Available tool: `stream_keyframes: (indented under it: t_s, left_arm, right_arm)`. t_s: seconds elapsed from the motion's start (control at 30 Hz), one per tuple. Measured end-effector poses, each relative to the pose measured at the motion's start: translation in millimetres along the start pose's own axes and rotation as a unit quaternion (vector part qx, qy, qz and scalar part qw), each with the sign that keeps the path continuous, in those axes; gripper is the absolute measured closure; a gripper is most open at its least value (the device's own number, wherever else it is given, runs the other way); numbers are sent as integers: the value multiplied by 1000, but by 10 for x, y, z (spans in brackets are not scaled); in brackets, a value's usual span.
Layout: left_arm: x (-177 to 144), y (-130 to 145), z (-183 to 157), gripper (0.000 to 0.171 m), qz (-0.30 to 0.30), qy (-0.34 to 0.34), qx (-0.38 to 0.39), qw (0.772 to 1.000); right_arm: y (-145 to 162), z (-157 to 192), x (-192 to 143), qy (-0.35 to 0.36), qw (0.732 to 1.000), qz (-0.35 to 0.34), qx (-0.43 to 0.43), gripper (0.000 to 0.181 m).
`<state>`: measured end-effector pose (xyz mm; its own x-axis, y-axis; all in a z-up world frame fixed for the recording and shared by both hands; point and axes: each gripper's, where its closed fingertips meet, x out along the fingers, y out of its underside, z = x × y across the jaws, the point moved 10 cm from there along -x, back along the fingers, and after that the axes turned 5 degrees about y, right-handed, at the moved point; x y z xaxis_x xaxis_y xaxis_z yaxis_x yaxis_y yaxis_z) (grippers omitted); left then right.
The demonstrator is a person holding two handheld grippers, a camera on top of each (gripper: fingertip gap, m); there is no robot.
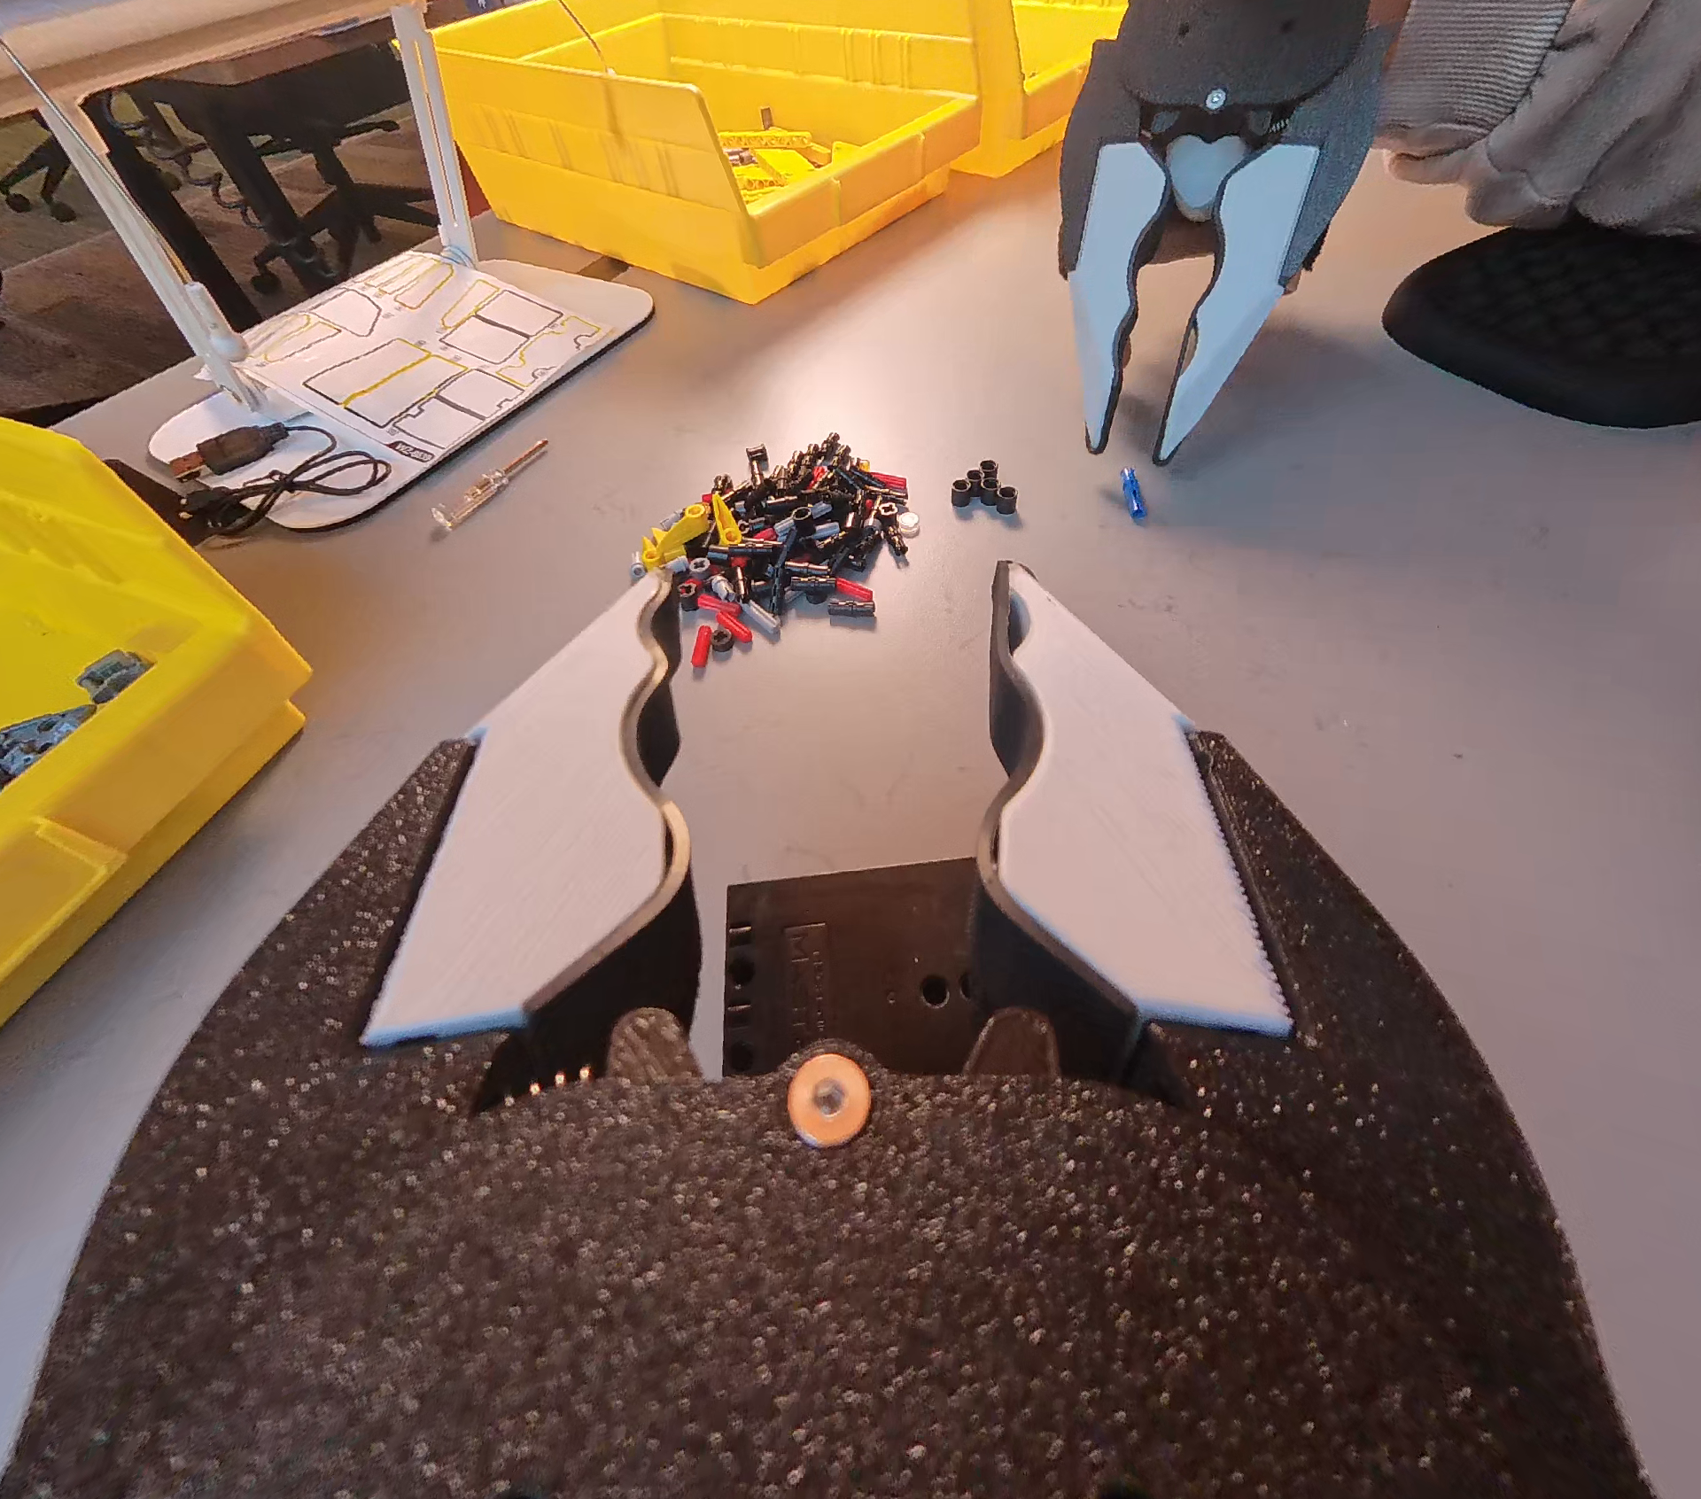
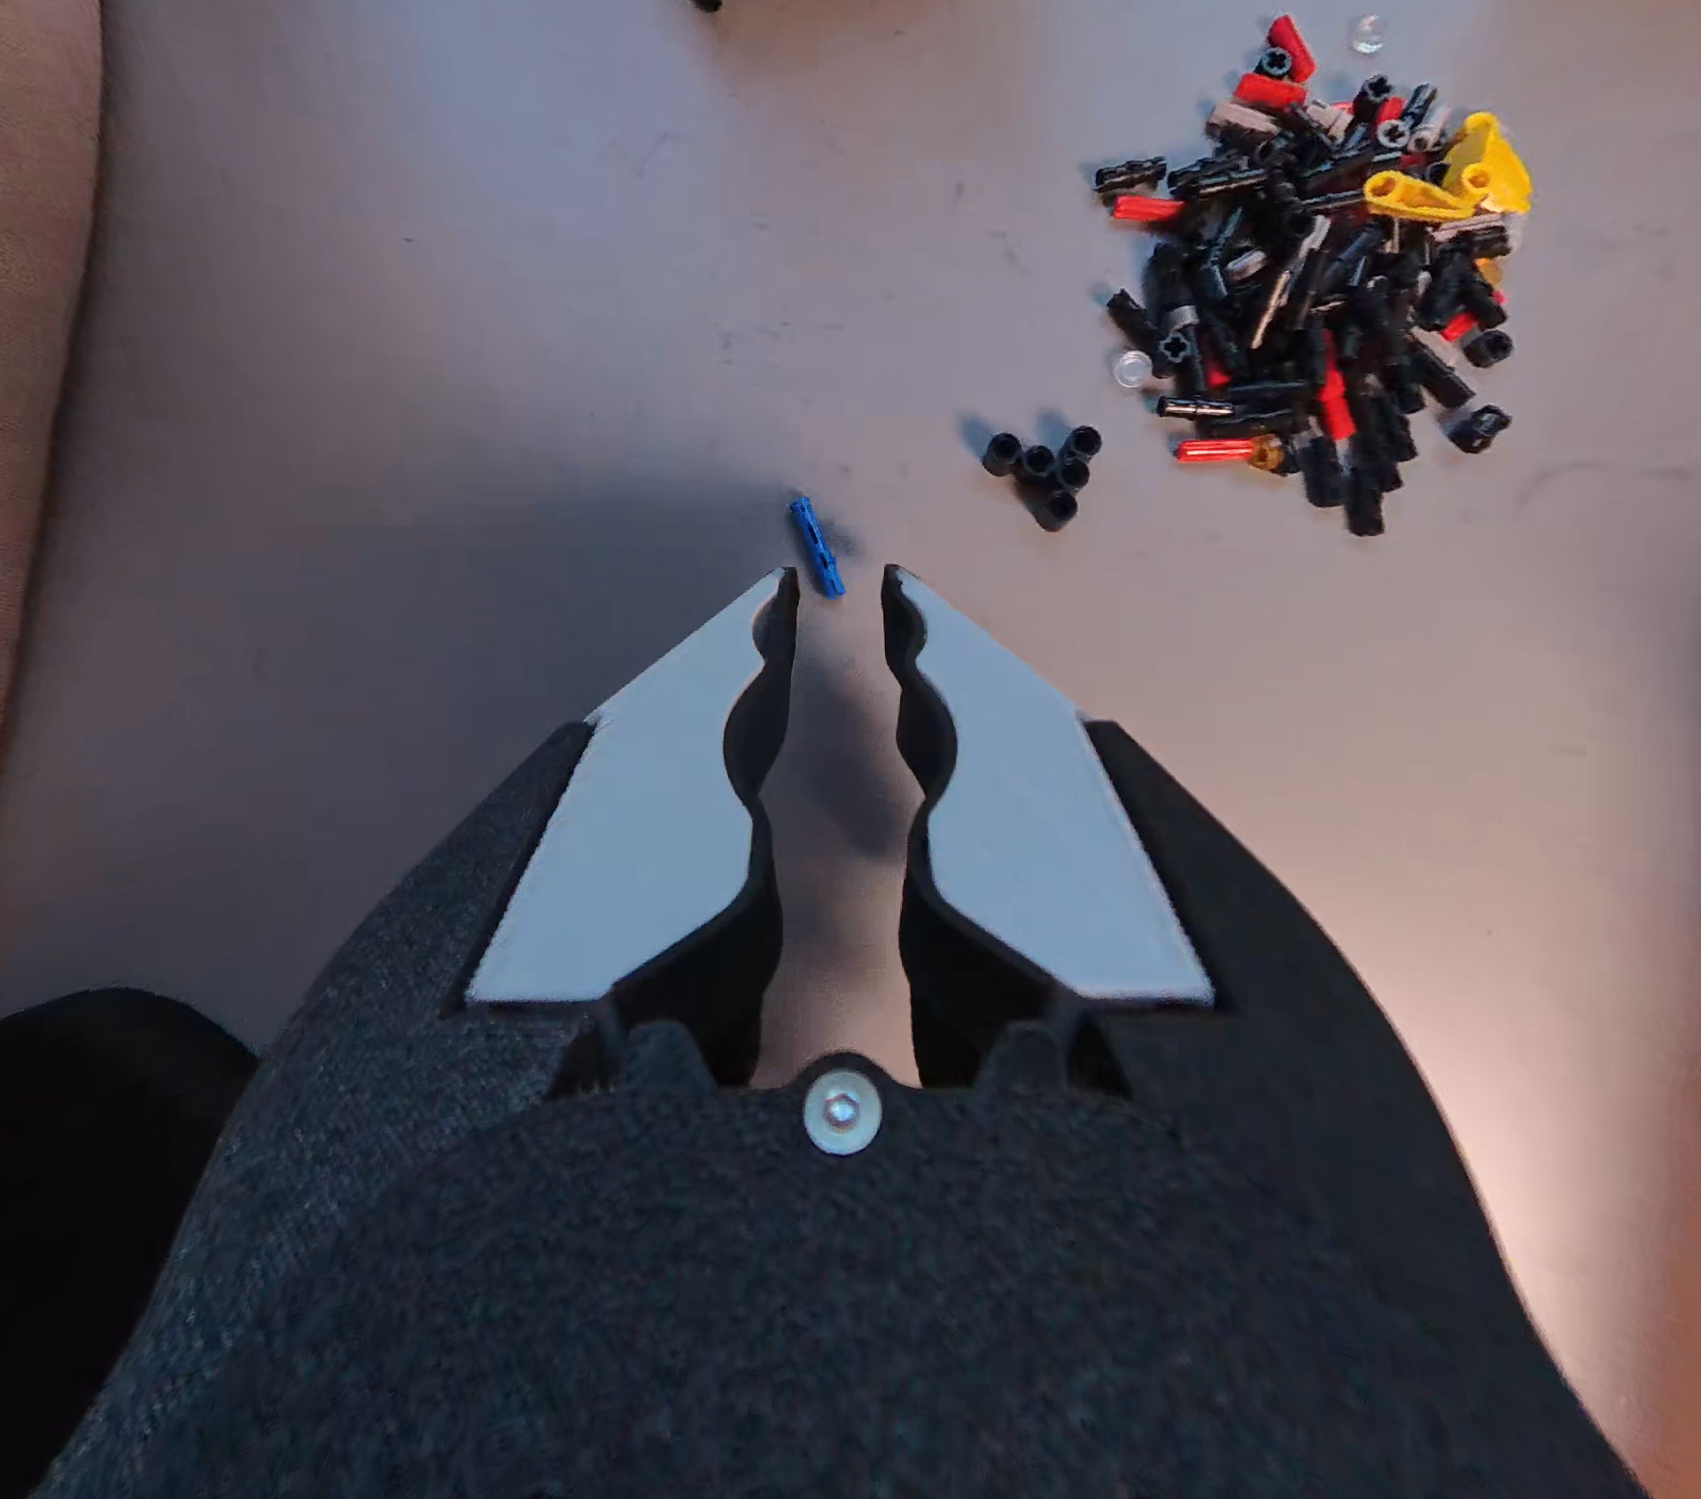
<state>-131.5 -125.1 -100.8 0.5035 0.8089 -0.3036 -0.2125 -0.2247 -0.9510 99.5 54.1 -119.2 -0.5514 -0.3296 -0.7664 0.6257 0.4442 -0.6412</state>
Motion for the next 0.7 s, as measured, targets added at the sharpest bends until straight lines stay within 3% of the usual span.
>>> stream_keyframes:
  t_s: [0.27,0.37,0.5,0.6,0.7]
  left_arm:
    - [-2,4,2,105,2,0,4,1000]
    - [-6,4,2,105,1,0,5,1000]
    - [-5,0,2,105,-1,0,4,1000]
    - [8,3,-4,105,4,2,5,1000]
    - [8,5,-8,106,6,-1,8,1000]
  right_arm:
    - [-25,39,110,-5,1000,22,-10,178]
    - [-41,-13,12,17,1000,-15,5,178]
    - [4,-452,-439,205,973,-76,72,178]
    - [149,-879,-847,351,917,-112,155,178]
    - [359,-1235,-1050,443,868,-90,204,178]
